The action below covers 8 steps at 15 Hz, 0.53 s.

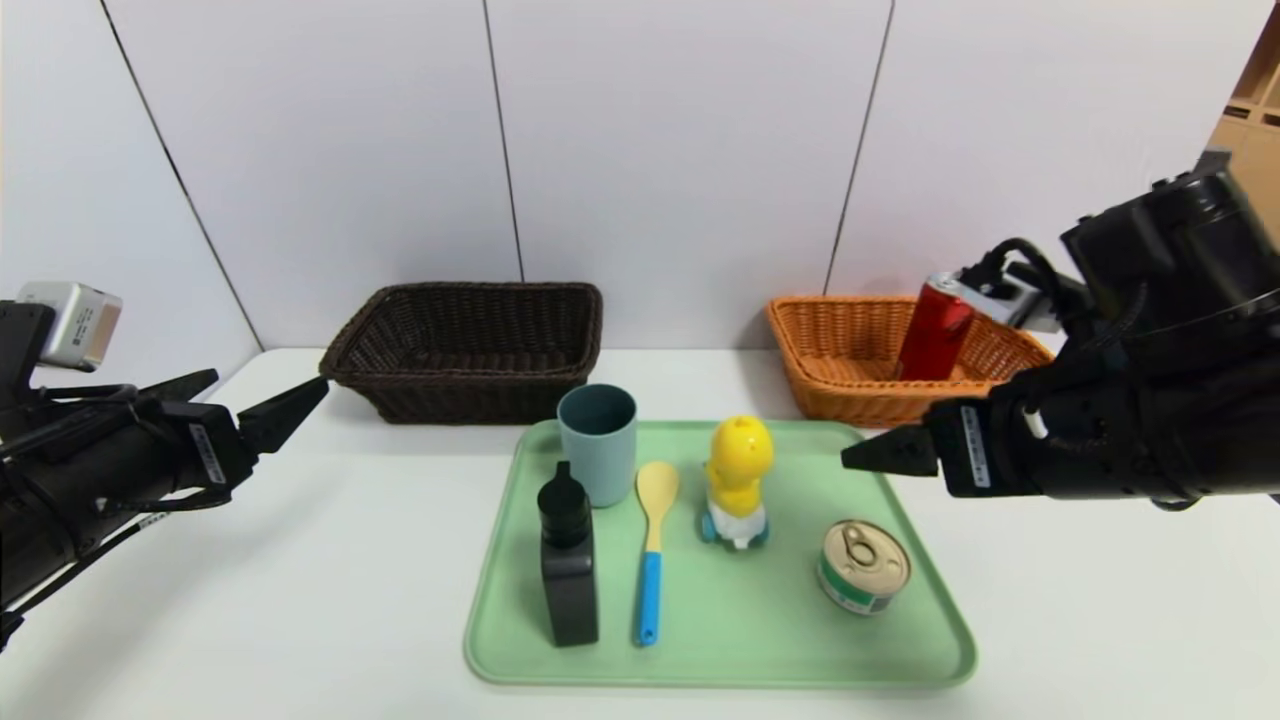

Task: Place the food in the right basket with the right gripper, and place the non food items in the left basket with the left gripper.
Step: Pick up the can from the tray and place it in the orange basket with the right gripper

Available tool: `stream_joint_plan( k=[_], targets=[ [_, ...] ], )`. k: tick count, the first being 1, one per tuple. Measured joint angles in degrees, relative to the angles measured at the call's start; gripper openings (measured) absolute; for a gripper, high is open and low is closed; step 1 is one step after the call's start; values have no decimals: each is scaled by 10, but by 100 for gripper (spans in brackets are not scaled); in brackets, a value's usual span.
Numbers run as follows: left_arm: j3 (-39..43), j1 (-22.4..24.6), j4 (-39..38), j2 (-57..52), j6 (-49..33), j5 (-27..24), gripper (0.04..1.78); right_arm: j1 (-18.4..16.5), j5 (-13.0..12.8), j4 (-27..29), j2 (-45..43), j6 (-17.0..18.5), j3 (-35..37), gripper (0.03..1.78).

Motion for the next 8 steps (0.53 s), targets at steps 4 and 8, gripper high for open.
stream_joint_plan(
  k=[4,8],
  targets=[
    [4,1,0,-5,0,0,169,17,-8,-5,54,-4,31,169],
    [7,1,0,-6,-1,0,169,18,-29,-20,80,-7,62,169]
  ],
)
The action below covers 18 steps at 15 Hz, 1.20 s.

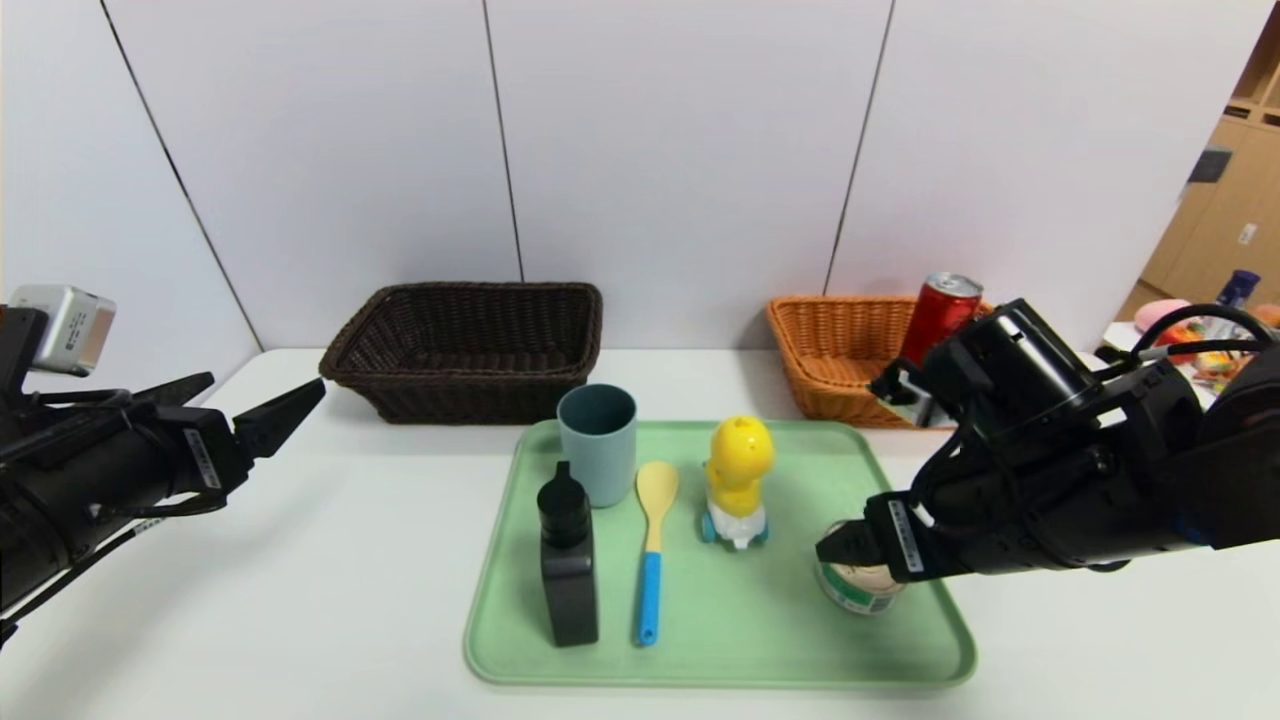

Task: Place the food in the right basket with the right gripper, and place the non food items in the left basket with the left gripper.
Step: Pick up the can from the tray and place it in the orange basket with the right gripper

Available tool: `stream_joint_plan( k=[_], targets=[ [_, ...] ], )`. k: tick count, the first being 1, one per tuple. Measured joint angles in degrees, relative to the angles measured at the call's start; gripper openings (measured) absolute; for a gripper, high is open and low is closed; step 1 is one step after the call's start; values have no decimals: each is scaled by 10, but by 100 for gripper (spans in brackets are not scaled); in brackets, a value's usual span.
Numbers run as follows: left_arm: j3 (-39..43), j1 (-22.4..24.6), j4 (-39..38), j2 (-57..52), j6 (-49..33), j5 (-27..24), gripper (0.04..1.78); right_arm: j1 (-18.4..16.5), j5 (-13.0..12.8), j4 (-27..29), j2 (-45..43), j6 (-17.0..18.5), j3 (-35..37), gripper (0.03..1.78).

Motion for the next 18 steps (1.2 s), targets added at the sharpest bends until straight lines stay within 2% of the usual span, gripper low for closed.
stream_joint_plan(
  k=[2,5,8,11,14,16,18],
  targets=[
    [3,0,0,0,0,0,169,2,-18,-47,2,-3,28,169],
    [7,0,0,0,-1,0,169,22,-53,-146,-12,-8,89,170],
    [9,2,0,1,-1,0,169,43,-57,-235,-54,-24,152,170],
    [12,5,0,2,-2,0,169,46,-55,-333,-112,-79,251,170],
    [14,6,0,5,-1,0,169,37,-54,-481,-144,-151,351,170],
    [14,6,0,7,-2,0,169,34,-53,-581,-136,-174,395,170],
    [14,6,0,8,-2,0,169,33,-54,-674,-112,-180,432,170]
  ],
)
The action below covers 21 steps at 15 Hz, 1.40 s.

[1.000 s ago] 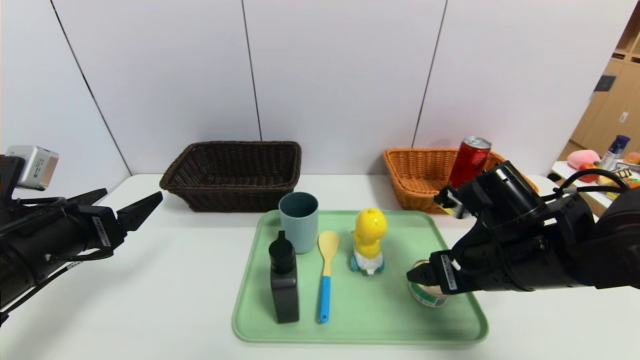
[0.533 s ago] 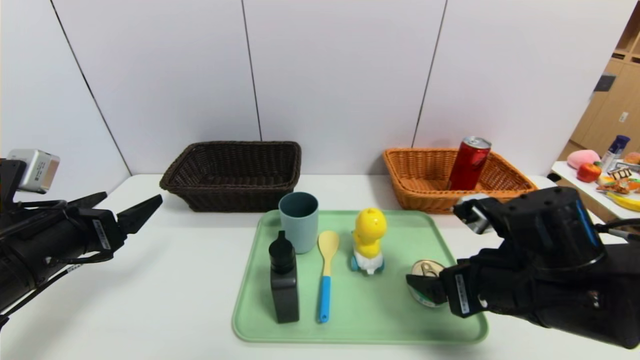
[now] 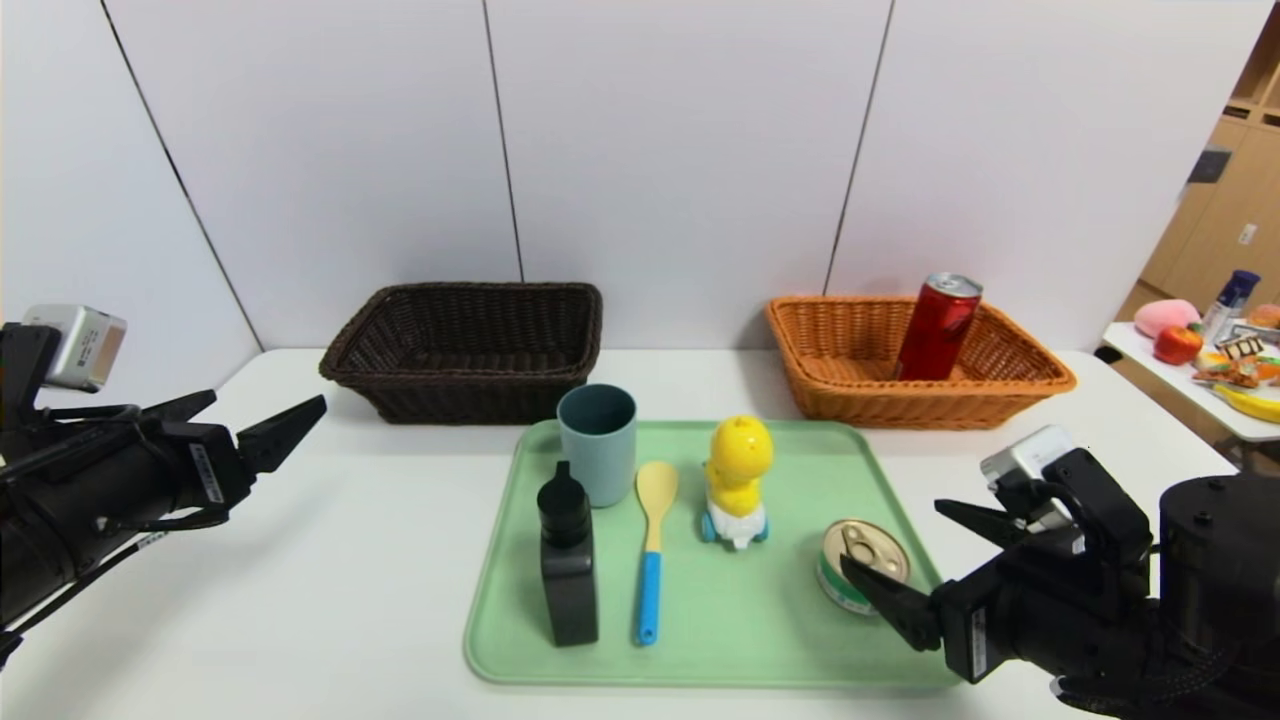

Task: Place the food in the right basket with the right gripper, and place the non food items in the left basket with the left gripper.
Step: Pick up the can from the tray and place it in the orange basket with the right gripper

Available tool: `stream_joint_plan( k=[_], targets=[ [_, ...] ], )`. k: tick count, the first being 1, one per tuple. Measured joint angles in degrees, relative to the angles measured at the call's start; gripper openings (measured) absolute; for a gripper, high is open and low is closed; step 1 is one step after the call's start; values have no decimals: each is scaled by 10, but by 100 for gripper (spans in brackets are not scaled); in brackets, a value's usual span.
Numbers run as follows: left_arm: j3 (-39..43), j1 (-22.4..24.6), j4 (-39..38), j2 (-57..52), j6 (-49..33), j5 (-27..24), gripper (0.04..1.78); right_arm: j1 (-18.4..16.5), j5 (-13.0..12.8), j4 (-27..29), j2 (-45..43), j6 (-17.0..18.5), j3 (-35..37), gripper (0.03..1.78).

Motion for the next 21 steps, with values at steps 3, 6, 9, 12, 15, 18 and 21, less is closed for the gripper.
stream_joint_plan(
  k=[3,6,9,12,15,18,21],
  targets=[
    [0,0,0,0,0,0,169,3,-1,-97,42,0,39,170],
    [1,0,0,0,-1,0,169,3,-1,-128,72,0,58,170],
    [7,0,0,1,-2,0,169,1,-2,-168,99,0,67,170],
    [9,0,0,1,-2,0,169,-2,-3,-232,144,0,83,170],
    [9,0,0,1,-2,0,169,-3,-12,-335,214,2,104,170],
    [9,1,0,1,-2,0,169,-3,-30,-401,279,6,118,170],
    [9,1,0,1,-2,0,169,-3,-32,-407,300,10,116,170]
  ],
)
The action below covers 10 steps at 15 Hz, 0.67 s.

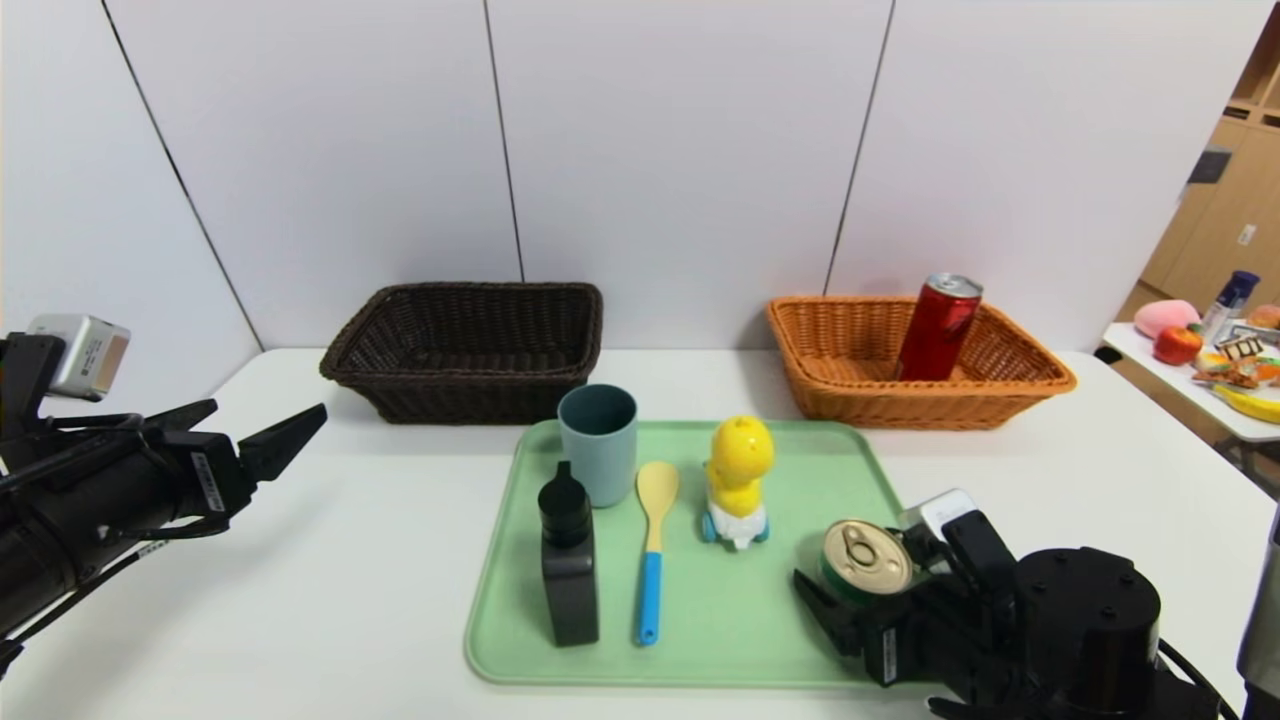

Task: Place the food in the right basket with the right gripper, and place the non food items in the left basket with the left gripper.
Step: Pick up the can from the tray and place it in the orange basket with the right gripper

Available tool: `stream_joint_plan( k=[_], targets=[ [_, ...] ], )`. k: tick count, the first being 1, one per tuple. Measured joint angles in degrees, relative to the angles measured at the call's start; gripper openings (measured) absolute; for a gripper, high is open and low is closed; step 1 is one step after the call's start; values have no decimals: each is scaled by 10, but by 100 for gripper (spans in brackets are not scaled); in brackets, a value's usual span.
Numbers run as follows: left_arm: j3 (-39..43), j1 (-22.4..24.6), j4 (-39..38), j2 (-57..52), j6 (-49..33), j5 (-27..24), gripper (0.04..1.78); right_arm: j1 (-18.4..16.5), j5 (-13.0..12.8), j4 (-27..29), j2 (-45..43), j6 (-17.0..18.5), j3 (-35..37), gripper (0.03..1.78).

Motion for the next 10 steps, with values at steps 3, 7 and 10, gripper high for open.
stream_joint_plan(
  k=[3,7,10],
  targets=[
    [0,0,0,0,0,0,169,0,-1,3,5,7,-12,170],
    [0,1,0,0,-1,0,169,-1,-1,7,7,17,-29,156],
    [0,1,0,1,-1,0,169,-2,-5,8,6,20,-34,109]
  ],
)
